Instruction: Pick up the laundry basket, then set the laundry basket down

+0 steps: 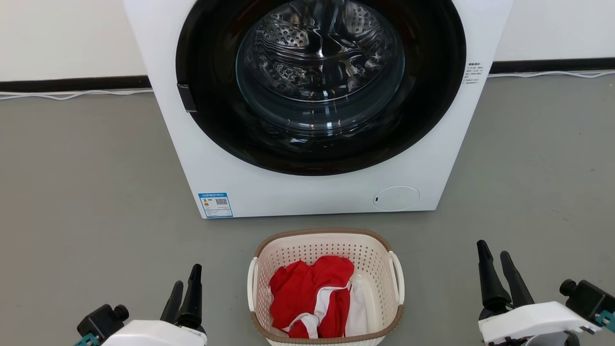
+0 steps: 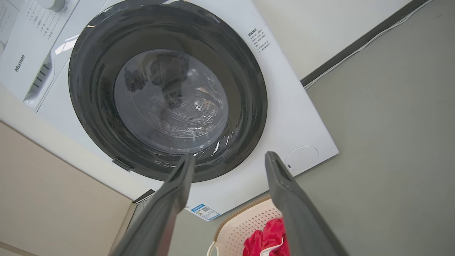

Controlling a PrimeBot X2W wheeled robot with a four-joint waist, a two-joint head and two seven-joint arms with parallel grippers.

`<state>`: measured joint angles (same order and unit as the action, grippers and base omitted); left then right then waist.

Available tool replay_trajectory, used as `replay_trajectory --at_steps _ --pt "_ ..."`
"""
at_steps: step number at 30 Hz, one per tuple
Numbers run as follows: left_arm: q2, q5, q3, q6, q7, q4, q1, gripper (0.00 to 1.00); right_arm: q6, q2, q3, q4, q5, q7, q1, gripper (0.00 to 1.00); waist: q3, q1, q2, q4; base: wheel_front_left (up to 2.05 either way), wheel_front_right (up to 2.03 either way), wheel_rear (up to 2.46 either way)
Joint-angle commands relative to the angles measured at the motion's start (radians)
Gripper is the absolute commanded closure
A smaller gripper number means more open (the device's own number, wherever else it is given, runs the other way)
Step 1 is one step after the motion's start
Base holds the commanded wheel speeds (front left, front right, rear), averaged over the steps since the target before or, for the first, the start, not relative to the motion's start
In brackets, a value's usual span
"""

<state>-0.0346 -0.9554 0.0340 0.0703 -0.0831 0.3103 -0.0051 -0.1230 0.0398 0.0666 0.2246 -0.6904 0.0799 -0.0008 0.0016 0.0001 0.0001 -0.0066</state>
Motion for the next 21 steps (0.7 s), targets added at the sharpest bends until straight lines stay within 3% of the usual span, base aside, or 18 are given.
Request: replay_trajectory --at_steps 1,21 --pt "-0.009 0.034 -0.012 -0.008 -0.014 -0.023 -0.043 0.00 -0.004 0.007 -0.013 -0.036 0.039 0.018 -0.020 0.00 0.000 -0.0001 -0.0001 -0.001 0.00 0.00 0.00" --pt "-0.011 0.271 -0.005 -0.010 -0.073 -0.003 -0.051 0.00 -0.005 0.016 -0.021 -0.033 0.311 0.076 -0.020 0.00 0.000 -0.0001 -0.0001 -0.003 0.00 0.00 0.00"
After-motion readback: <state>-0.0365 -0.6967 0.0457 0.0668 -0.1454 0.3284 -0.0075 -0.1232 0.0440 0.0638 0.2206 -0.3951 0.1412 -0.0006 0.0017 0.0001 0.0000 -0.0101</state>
